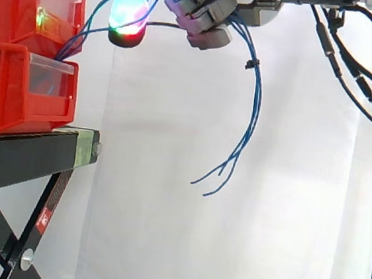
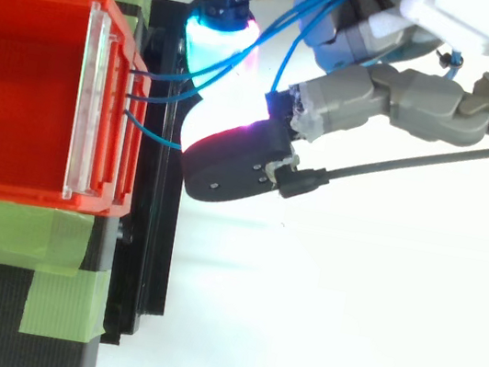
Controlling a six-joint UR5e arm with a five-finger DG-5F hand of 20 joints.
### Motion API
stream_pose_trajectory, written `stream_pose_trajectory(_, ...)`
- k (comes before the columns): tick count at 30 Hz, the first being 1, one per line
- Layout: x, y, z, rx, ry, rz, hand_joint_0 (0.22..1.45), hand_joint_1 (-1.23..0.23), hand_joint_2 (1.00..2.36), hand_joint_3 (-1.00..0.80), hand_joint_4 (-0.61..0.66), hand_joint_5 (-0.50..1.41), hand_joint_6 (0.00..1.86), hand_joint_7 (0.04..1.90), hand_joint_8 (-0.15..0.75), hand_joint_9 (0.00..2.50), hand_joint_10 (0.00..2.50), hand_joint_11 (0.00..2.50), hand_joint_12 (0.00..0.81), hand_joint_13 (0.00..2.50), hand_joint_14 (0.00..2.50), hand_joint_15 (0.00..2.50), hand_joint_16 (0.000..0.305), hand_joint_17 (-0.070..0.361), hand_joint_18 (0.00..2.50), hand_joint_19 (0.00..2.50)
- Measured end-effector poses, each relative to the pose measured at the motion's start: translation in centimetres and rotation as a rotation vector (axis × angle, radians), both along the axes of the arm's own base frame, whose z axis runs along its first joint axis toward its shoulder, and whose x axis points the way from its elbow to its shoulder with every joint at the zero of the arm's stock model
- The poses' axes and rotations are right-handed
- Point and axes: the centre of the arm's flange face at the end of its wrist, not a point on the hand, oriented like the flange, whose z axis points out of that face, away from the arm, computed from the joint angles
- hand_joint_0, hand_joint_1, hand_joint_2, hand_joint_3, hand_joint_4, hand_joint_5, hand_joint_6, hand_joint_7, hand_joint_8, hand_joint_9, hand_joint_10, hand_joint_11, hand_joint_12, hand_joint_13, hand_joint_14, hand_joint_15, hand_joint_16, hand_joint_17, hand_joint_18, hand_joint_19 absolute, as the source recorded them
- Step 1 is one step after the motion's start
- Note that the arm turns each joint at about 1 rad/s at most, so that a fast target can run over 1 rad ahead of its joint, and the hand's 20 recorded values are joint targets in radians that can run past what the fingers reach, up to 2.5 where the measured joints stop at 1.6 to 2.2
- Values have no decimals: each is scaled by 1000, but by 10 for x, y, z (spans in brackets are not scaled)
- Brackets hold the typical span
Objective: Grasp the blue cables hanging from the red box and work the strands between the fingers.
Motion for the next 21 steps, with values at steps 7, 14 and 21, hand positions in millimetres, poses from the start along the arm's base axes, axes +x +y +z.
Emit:
stream_pose_trajectory(7, 3, 3, 2, -29, -15, 22, 771, -671, 1003, -922, 371, 441, 1, 1562, 350, 908, 2500, 1993, 431, 1023, 2500, 1295, 63, 142, 1391, 1652)
stream_pose_trajectory(14, 3, 3, 2, -39, -13, 33, 819, -708, 1003, -912, 302, 438, 22, 1577, 350, 908, 2500, 1993, 431, 1023, 2500, 1295, 63, 142, 1391, 1652)
stream_pose_trajectory(21, 4, 3, 3, -45, -19, 31, 881, -683, 1010, -773, 349, 590, 12, 1462, 350, 908, 2500, 1993, 431, 1023, 2500, 1295, 63, 142, 1391, 1652)
